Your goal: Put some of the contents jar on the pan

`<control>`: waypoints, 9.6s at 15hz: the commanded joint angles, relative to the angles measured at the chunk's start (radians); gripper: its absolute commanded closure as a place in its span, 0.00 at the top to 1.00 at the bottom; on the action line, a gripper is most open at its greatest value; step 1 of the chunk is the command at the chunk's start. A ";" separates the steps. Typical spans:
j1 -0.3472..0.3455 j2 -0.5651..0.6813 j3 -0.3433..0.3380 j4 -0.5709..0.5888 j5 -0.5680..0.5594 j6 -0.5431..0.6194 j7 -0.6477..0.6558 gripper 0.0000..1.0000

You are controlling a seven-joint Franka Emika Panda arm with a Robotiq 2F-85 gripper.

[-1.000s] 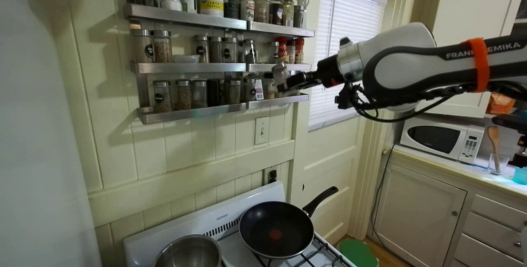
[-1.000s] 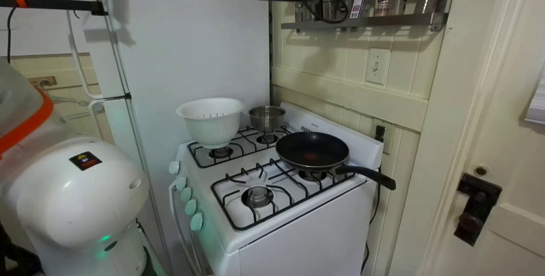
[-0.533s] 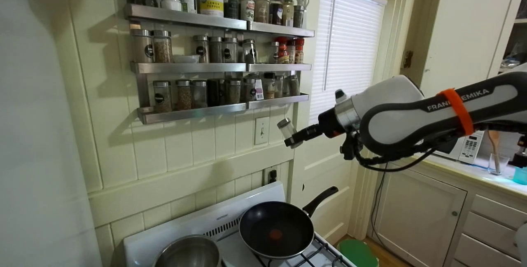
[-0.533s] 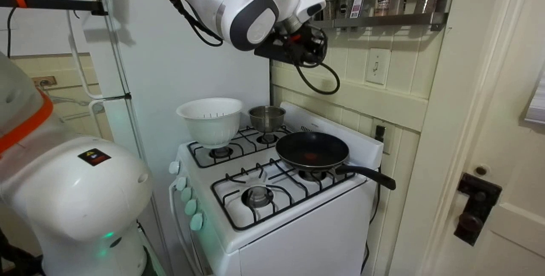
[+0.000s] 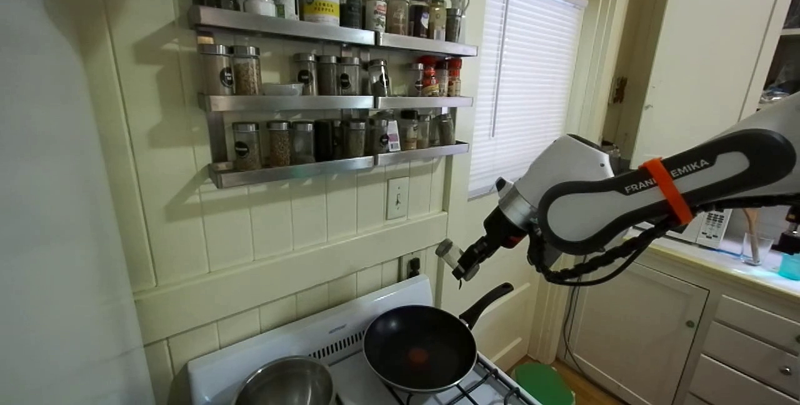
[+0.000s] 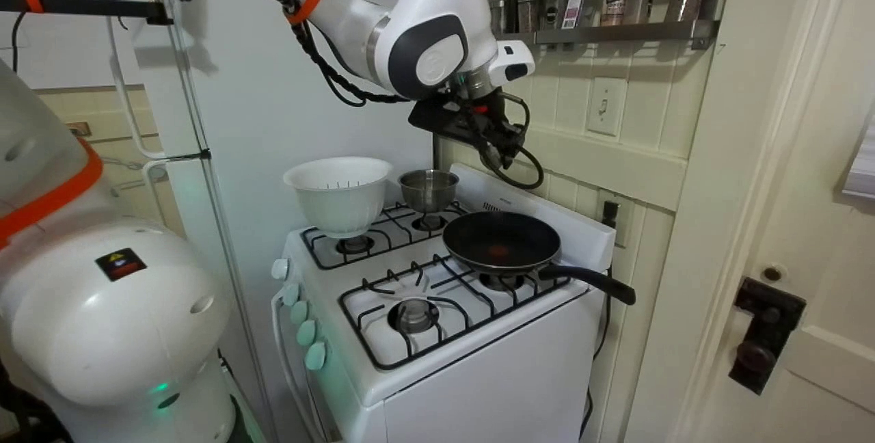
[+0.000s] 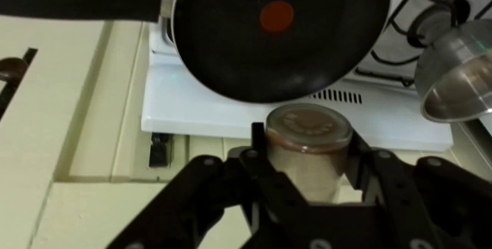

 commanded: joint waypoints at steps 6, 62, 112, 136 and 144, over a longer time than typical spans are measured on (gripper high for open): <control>-0.119 0.107 0.178 0.252 -0.168 -0.540 0.249 0.23; -0.112 0.123 0.209 0.594 -0.412 -0.499 0.518 0.23; -0.681 0.384 0.678 0.555 -0.170 1.038 0.214 0.23; -0.628 0.541 0.667 0.718 -0.084 1.028 -0.048 0.77; -0.555 0.547 0.596 0.727 -0.081 1.029 -0.049 0.63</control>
